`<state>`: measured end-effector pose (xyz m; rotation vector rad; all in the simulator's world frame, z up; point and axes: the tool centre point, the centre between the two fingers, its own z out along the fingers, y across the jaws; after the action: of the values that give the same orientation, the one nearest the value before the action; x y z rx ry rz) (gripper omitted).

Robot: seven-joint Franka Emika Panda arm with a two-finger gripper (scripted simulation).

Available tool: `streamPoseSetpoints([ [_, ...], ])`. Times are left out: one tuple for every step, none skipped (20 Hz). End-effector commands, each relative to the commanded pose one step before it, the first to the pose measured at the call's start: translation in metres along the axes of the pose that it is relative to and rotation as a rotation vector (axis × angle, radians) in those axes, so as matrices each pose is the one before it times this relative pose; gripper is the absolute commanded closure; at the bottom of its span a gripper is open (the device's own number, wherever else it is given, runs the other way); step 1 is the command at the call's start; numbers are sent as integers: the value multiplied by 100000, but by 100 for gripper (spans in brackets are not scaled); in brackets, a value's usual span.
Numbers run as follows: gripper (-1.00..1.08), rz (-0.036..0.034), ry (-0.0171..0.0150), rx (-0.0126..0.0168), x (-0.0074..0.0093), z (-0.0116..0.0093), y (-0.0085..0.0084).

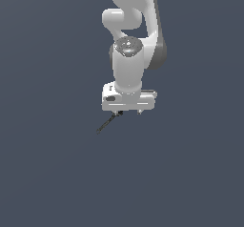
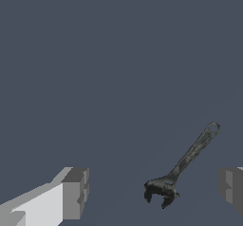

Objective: Pick up the object and move it to a goal position.

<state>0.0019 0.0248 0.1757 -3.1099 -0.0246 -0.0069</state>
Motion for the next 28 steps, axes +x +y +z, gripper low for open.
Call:
streamPoseSetpoints([
  [-92,0,0,0,0,0,1],
  [-92,54,-7,-42,-8,-20,29],
  [-92,174,-24,-129,-21,-58,95],
  [-92,276,-39,-215,-34,-96,156],
  [-92,345,-52,-296,-45,-138,210],
  [-92,348,-61,-358,-51,-175,243],
  [-92,220,-51,-319,-40,-168,205],
  [-92,74,-38,-254,-26,-150,152],
  [-92,-62,-27,-196,-12,-121,90],
  [-92,-144,-9,-88,1,-81,36],
  [-92,-137,1,-15,7,-27,-14],
  [-92,0,0,0,4,31,-36],
  [-92,209,9,94,-8,58,11],
  [-92,382,-2,46,-19,85,27],
  [-92,559,-7,41,-30,109,52],
  [-92,746,-11,40,-41,136,78],
  [-92,928,-14,41,-52,165,100],
  [-92,1119,-17,47,-62,197,124],
  [-92,1309,-19,59,-72,234,142],
  [-92,1505,-21,71,-82,272,160],
  [-92,1702,-22,79,-91,309,182],
  [-92,1892,-24,81,-101,341,205],
  [-92,2086,-26,78,-110,370,233],
  [-92,2281,-27,74,-119,400,260],
  [-92,2479,-27,70,-127,431,287],
  [-92,2680,-26,64,-134,462,317],
  [-92,2880,-23,53,-141,491,348],
  [-92,3082,-19,40,-146,519,381],
])
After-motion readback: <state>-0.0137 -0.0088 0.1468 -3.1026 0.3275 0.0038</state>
